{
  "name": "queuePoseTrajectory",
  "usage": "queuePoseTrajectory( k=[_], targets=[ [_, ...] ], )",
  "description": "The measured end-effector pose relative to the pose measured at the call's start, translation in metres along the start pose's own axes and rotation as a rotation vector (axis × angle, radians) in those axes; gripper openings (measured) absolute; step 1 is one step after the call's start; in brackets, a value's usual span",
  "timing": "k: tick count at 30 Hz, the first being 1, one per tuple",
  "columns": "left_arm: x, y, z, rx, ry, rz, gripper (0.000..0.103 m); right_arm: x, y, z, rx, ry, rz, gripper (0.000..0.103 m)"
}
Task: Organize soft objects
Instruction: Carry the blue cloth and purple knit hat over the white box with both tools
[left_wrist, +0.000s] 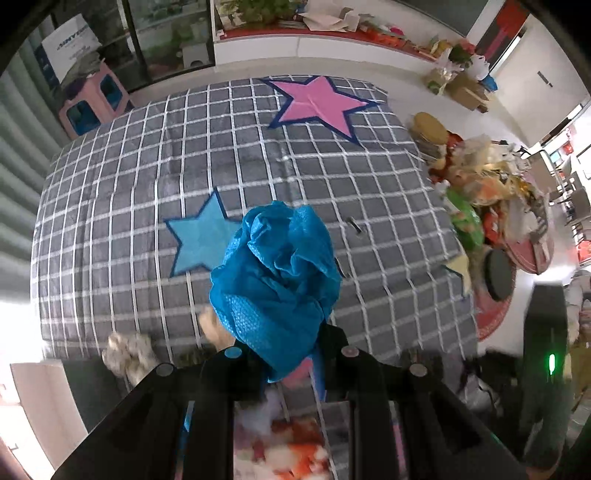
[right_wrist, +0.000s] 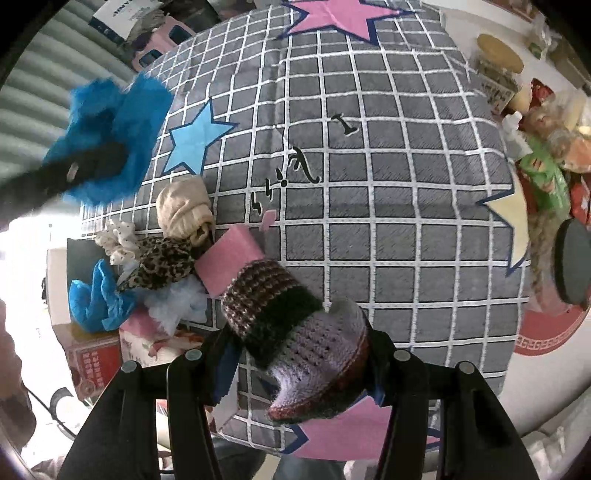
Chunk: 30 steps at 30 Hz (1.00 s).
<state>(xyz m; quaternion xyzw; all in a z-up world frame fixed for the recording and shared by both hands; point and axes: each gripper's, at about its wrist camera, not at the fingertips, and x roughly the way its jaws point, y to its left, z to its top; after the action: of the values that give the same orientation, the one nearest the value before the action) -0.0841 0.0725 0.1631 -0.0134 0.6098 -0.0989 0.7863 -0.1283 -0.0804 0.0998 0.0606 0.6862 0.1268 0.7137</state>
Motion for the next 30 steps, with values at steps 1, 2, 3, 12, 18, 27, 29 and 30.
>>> queuePoseTrajectory(
  k=[1,2,3,12,18,27,29,30],
  targets=[
    [-0.023,0.027,-0.013,-0.002,0.005,-0.006,0.02,-0.003,-0.002,-0.001,-0.003,-0.003,-0.003,0.057],
    [-0.034,0.032,-0.023,-0.004,0.009,-0.013,0.02,-0.005,-0.002,-0.003,-0.006,-0.005,-0.005,0.057],
    [-0.04,0.03,-0.034,-0.006,0.011,-0.021,0.02,-0.006,-0.001,-0.006,-0.008,-0.006,-0.008,0.057],
    [-0.084,0.015,-0.109,0.098,0.011,-0.103,0.02,-0.048,-0.022,-0.065,0.085,-0.09,-0.097,0.057],
    [-0.11,0.027,-0.16,0.142,0.014,-0.125,0.02,-0.056,0.004,-0.112,0.136,-0.11,-0.11,0.057],
    [-0.143,0.059,-0.213,0.166,-0.027,-0.14,0.02,-0.062,0.058,-0.156,0.143,-0.143,-0.103,0.057],
    [-0.148,0.06,-0.218,0.179,-0.04,-0.146,0.02,-0.066,0.058,-0.17,0.164,-0.157,-0.123,0.057],
    [-0.15,0.06,-0.219,0.186,-0.047,-0.154,0.021,-0.069,0.056,-0.176,0.175,-0.162,-0.132,0.057]
  ],
)
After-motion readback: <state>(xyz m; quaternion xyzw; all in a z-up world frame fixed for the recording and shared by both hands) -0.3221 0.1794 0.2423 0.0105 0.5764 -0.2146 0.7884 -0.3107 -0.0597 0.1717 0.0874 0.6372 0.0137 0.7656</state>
